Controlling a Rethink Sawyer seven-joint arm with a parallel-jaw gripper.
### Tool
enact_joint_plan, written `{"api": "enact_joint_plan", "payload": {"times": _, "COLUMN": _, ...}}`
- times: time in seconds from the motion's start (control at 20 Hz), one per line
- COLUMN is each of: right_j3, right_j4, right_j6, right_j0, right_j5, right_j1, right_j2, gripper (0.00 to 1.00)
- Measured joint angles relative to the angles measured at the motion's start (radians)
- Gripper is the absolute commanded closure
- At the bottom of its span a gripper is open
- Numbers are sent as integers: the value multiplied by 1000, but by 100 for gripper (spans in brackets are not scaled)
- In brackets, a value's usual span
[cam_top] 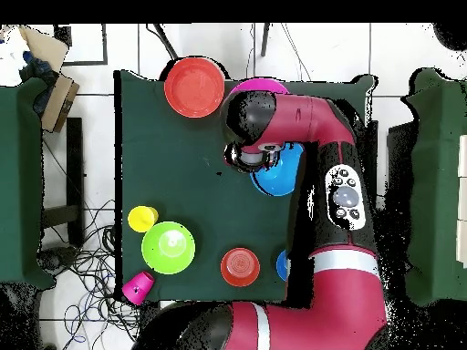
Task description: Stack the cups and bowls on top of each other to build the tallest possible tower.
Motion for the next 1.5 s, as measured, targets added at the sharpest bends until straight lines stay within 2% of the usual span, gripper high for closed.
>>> {"api": "enact_joint_plan", "payload": {"times": 0.95, "right_j3": -86, "right_j4": 0, "right_j6": 0, "right_j0": -19, "right_j5": 77, "right_j1": 5, "right_j2": 0, "gripper": 100}}
{"api": "enact_joint_plan", "payload": {"times": 1.5, "right_j3": -97, "right_j4": 0, "right_j6": 0, "right_j0": -28, "right_j5": 77, "right_j1": 6, "right_j2": 0, "gripper": 100}}
